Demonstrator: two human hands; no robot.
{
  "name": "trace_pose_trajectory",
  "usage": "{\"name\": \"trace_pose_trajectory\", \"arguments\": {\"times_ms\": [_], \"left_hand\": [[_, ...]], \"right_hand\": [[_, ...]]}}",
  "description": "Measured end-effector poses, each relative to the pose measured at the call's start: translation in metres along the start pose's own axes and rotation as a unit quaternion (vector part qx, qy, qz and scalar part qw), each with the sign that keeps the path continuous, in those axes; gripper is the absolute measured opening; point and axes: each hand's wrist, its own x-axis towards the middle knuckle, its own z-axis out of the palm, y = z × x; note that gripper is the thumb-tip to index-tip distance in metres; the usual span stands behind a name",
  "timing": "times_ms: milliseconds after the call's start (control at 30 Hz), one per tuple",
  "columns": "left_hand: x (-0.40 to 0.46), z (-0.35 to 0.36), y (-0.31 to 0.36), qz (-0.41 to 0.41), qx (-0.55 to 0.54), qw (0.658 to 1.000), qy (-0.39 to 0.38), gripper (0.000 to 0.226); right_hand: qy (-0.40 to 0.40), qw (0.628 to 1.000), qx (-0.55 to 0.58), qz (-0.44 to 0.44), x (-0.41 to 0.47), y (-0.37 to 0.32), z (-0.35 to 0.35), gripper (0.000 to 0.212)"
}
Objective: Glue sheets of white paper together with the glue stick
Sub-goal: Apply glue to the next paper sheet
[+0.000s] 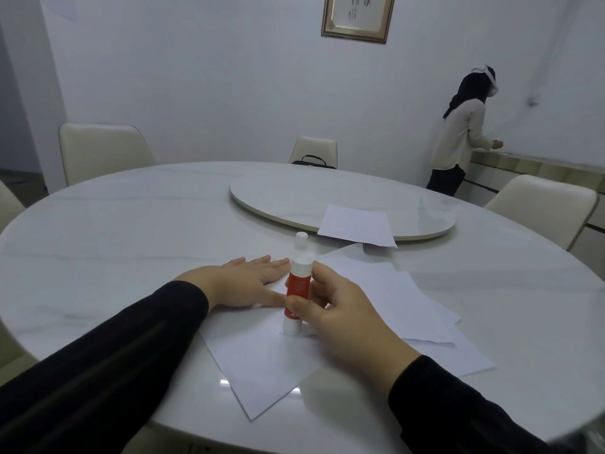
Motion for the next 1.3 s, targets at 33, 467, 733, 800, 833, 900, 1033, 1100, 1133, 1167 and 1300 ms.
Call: {"name": "trace_pose_trajectory", "arguments": {"times_ms": [33,467,733,800,833,900,1033,1100,1133,1167,1300], "left_hand": [[0.0,-0.001,0.0,0.001,-0.006,1.0,-0.002,0.071],[0.006,-0.005,-0.007,-0.011,-0.024,0.999,-0.029,0.078],[0.007,-0.004,-0.013,-0.061,-0.042,0.996,-0.04,0.097],[0.006,-0.005,-0.012,-0.07,-0.049,0.996,-0.038,0.094],[0.006,-0.005,-0.012,-0.072,-0.05,0.995,-0.039,0.092],[0.005,-0.006,-0.011,-0.074,-0.051,0.995,-0.04,0.088],[0.003,-0.013,-0.006,-0.099,-0.048,0.993,-0.04,0.087],[0.002,-0.018,0.0,-0.111,-0.04,0.992,-0.043,0.089],[0.002,-0.021,0.005,-0.112,-0.027,0.992,-0.042,0.088],[0.002,-0.023,0.009,-0.109,-0.001,0.993,-0.04,0.087],[0.003,-0.034,0.037,-0.089,0.122,0.988,-0.009,0.082]], "right_hand": [[0.0,1.0,-0.001,0.001,0.0,0.0,-0.001,0.018],[0.052,0.998,-0.023,0.03,-0.005,0.008,-0.012,0.013],[0.104,0.991,-0.051,0.063,-0.021,0.022,-0.051,0.013],[0.118,0.989,-0.055,0.07,-0.025,0.025,-0.062,0.015],[0.127,0.987,-0.059,0.074,-0.026,0.028,-0.067,0.015],[0.142,0.984,-0.071,0.081,-0.03,0.032,-0.079,0.015],[0.167,0.978,-0.087,0.093,-0.038,0.04,-0.099,0.015],[0.175,0.975,-0.099,0.099,-0.042,0.043,-0.106,0.016],[0.176,0.974,-0.1,0.1,-0.044,0.044,-0.109,0.017],[0.176,0.974,-0.098,0.101,-0.045,0.044,-0.111,0.017],[0.179,0.974,-0.091,0.102,-0.046,0.045,-0.113,0.017]]}}
